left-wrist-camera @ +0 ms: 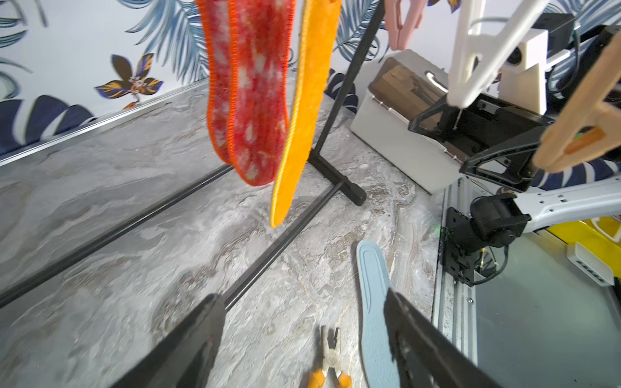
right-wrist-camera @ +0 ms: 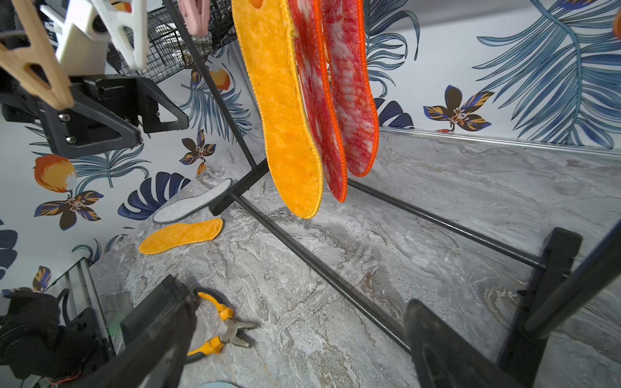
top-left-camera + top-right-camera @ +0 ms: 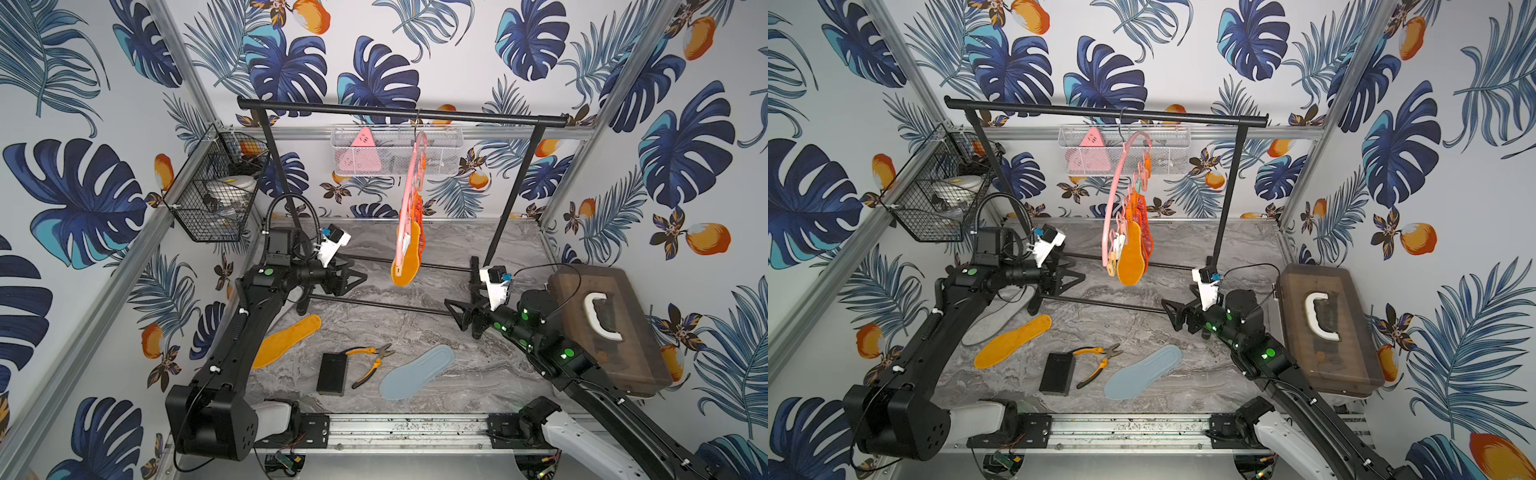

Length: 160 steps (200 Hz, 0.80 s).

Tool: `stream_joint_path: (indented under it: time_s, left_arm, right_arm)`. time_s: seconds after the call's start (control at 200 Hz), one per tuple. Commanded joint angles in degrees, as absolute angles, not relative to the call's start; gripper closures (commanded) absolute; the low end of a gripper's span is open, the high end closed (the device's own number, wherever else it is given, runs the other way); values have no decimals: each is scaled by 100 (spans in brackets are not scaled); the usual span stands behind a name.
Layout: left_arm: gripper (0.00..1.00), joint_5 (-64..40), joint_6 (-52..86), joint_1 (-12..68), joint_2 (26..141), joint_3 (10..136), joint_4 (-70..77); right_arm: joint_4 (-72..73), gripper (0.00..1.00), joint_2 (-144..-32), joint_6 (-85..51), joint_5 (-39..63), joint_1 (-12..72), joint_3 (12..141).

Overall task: Take the shoe insoles off the hanger
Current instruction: Remove the insole from the hanger.

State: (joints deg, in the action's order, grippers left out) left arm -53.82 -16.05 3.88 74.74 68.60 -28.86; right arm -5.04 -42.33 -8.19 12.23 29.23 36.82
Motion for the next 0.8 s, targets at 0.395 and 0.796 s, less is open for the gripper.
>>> stream_joint_path:
  time_s: [0.395,0.796]
  left_arm:
    - [16,-5601,-680,1418,9184,7356,-221]
    - [41,-5652,-508,1809,10062,7999,15]
  right_arm:
    - [-1256,0,-3473,-1042,694,2932,3519]
    - [-1383,0,-3698,-1031,704,2927,3894]
